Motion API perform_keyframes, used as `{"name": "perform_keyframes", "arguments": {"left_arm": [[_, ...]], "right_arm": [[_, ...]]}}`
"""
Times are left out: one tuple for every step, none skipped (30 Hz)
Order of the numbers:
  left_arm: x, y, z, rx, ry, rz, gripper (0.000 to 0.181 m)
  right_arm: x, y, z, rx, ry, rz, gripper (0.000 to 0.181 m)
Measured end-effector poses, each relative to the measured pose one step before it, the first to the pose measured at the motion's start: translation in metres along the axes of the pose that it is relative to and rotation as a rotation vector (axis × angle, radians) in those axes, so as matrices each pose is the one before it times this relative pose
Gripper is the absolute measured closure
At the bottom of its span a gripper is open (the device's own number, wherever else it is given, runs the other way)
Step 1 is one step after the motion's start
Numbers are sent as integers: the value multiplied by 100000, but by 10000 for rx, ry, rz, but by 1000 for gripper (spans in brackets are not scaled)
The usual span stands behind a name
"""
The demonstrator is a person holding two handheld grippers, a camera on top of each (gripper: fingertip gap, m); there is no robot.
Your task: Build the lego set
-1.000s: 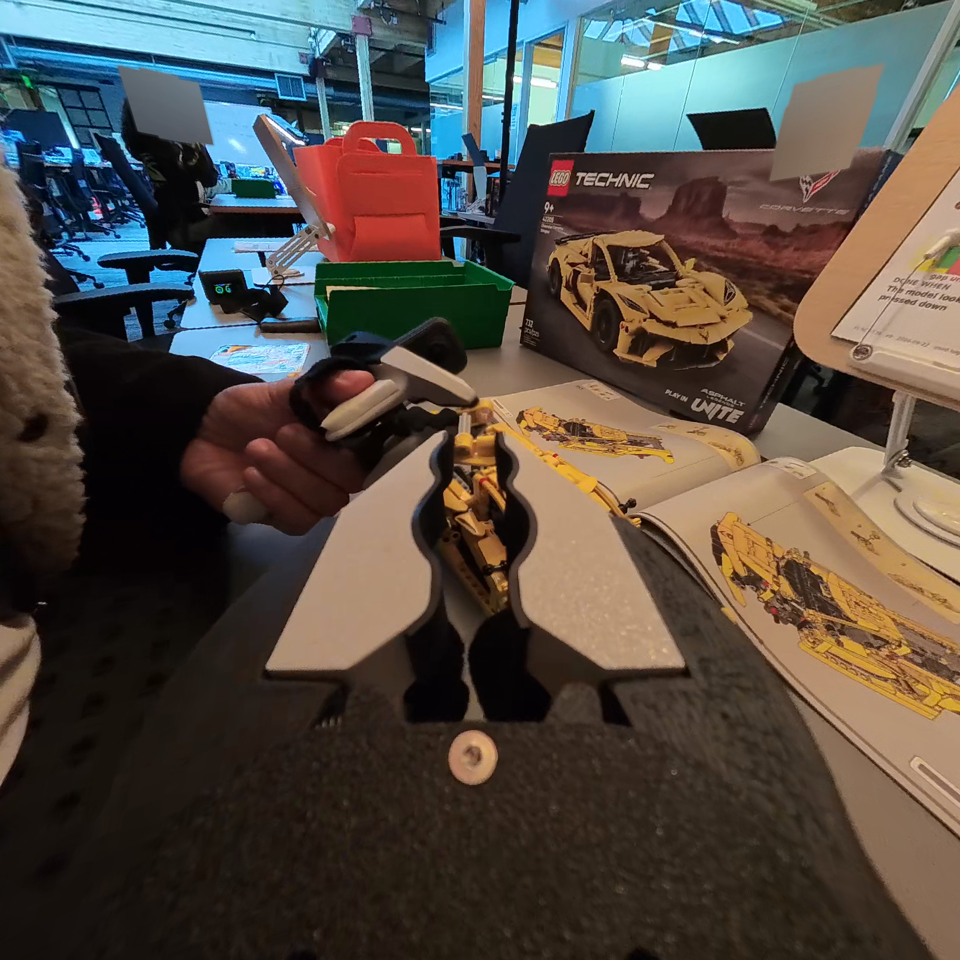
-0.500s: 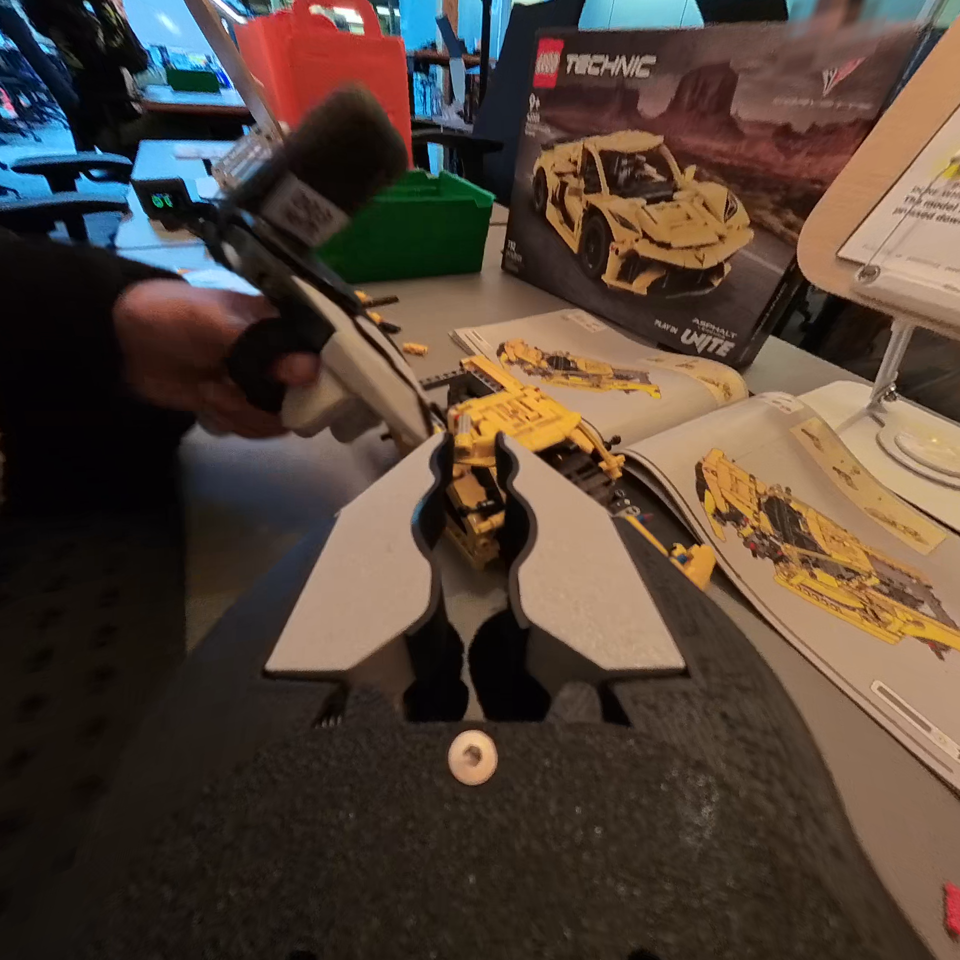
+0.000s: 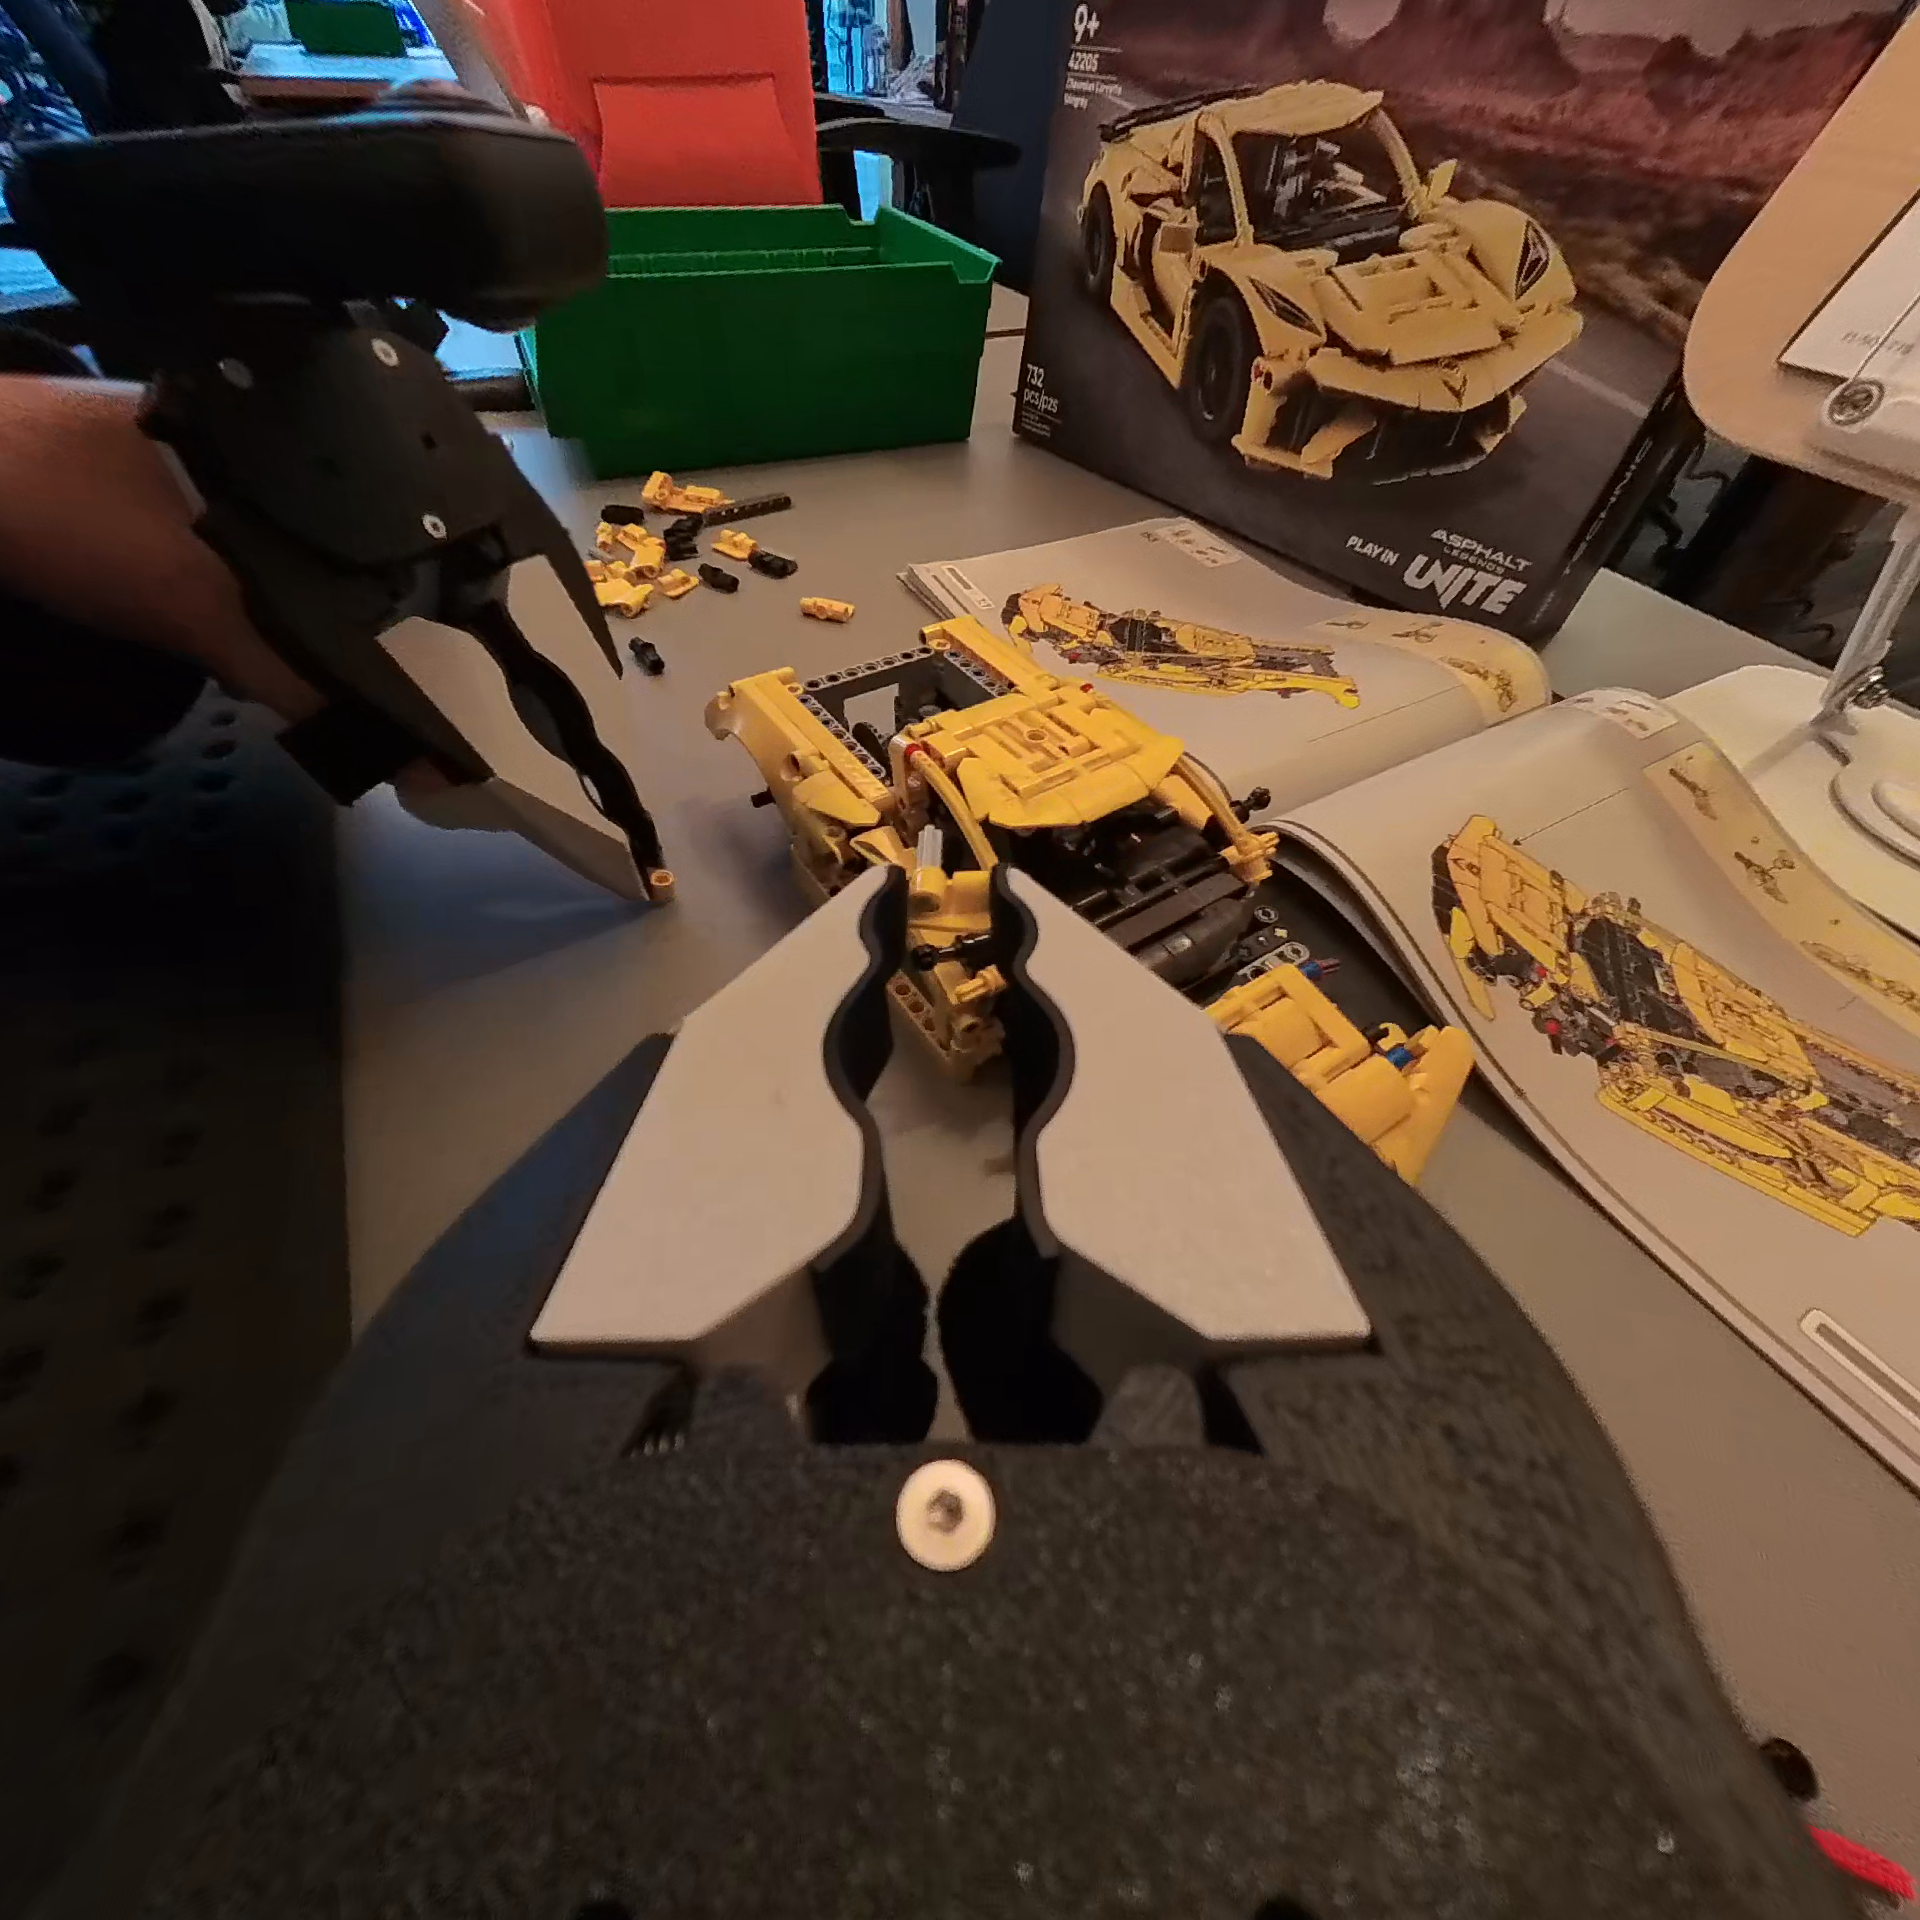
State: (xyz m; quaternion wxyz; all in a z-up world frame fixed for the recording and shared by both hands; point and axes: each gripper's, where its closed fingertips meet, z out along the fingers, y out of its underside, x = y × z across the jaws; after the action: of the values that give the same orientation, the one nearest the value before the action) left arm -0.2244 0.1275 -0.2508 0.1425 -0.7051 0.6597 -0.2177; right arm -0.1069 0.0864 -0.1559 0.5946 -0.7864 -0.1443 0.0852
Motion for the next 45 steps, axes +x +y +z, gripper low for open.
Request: {"name": "perform_keyframes", "arguments": {"left_arm": [[-18, -5, 81, 90, 21, -108, 173], [-22, -22, 56, 98, 12, -91, 173], [-47, -51, 14, 100, -9, -88, 173], [-46, -31, -5, 70, -20, -96, 173], [-10, -9, 1, 54, -7, -66, 173], [-27, 1, -1, 56, -23, -33, 173], [-40, -11, -7, 61, -39, -45, 173], [-8, -10, -4, 62, -23, -32, 173], [14, -7, 4, 64, -17, -52, 173], [43, -16, -12, 66, 21, -90, 172], [94, -1, -33, 66, 71, -137, 170], [47, 28, -63, 40, 70, -173, 168], [-38, 62, -98, 21, 27, -153, 165], [-71, 91, -109, 10, 5, -98, 164], [-46, 107, -97, -14, -1, -42, 163], [1, 115, -76, -26, 19, 3, 162], [84, 79, -50, -18, 36, 13, 161], [234, 11, -4, 13, 116, 8, 161], [421, -23, 59, 39, 213, 0, 161], [545, -33, 97, 33, 277, -21, 161], [528, -11, 90, 11, 267, -34, 161], [245, 31, 40, -22, 116, 16, 161], [-58, 4, -52, -5, -44, 98, 160], [-141, -57, -143, 18, -45, 222, 158], [-179, -106, -246, 42, -4, 347, 156], [-590, -54, -329, 54, -182, 360, 156], [-879, -5, -335, 104, -272, 279, 156], [-778, 97, -193, 107, -147, 77, 155], [-429, 248, -25, -7, 78, -215, 153], [-84, 277, 84, -138, 186, -478, 149], [234, 40, 85, -20, 224, -498, 145], [211, -295, -19, 213, 8, -375, 144], [185, -276, -15, 183, -167, -189, 144], [82, -124, 55, 86, -323, -42, 144], [87, -67, 80, 53, -353, 55, 144], [41, -31, 83, 54, -376, 28, 144], [269, 56, 152, -9, -186, 5, 144], [530, 7, 188, 21, 37, -49, 144], [345, 7, 222, 31, -9, -134, 145], [220, 83, 270, -24, -26, -109, 145], [-56, -107, 162, 82, -137, -66, 147], [-256, -66, 99, 39, -221, 19, 152], [-277, -62, 71, 37, -187, 42, 158], [-45, -109, 107, 50, -29, 44, 160], [64, -84, 99, 16, 27, 71, 162]], "right_arm": [[1, 50, 34, -5, -18, 31, 167], [-14, 65, 39, -20, -9, 5, 167], [-29, 79, 53, -36, -14, -1, 167], [-22, 47, 48, -26, -6, -13, 167], [-28, 23, 37, -12, -8, -16, 167], [-15, 39, 29, -14, -10, 0, 167], [-12, 45, 21, -16, -16, 12, 167], [-4, 40, 21, -12, -14, 19, 167], [-1, 24, 6, -3, -9, 15, 167], [-12, 16, 10, 2, -16, 17, 167], [-7, 21, 12, -3, -19, 22, 167], [-5, 16, 5, -5, -8, 10, 167], [-18, 12, -3, -1, -4, -2, 167], [-16, 12, 9, -4, -12, 4, 167], [-21, 4, 1, -4, -7, 2, 167], [2, -4, 5, 2, 4, -9, 167], [-7, -8, -9, 0, -1, -9, 167], [-25, 13, 9, -4, -15, 9, 167], [-4, 17, 4, -6, -6, 12, 167], [-10, -18, -4, 7, 0, -4, 167], [-10, -11, -5, 11, -9, 5, 167], [-2, 20, 2, 1, -17, 27, 167], [8, 46, 10, -14, -2, 20, 167], [22, 36, 0, -12, 2, 5, 167], [0, 17, 4, 2, -4, 6, 167], [0, -5, -11, 7, -7, 9, 167], [-14, -8, 1, 7, -14, 6, 167], [-35, 21, 28, -7, -26, 11, 167], [-20, 33, 29, -18, -18, 12, 167], [-23, 28, 29, -14, -12, -3, 167], [-23, 44, 52, -16, -18, -4, 167], [-29, 47, 32, -22, -21, 5, 167], [7, 56, 31, -20, -5, 12, 167], [36, 49, 3, -6, 6, 18, 167], [33, 17, 6, 11, -4, 31, 167], [18, -4, 5, 11, -19, 40, 167], [-8, -18, 10, 22, -28, 26, 167], [-58, -17, 31, 15, -41, 10, 167], [-88, 12, 39, -12, -39, -4, 167], [-79, 21, 58, -16, -26, -25, 167], [-77, 17, 38, -16, -21, -27, 167], [-58, 29, 23, -13, -17, -12, 167], [-37, 16, 13, 0, -12, 2, 167], [-3, -15, -24, 10, -10, 14, 167], [7, -45, -35, 30, -4, 15, 167]]}}
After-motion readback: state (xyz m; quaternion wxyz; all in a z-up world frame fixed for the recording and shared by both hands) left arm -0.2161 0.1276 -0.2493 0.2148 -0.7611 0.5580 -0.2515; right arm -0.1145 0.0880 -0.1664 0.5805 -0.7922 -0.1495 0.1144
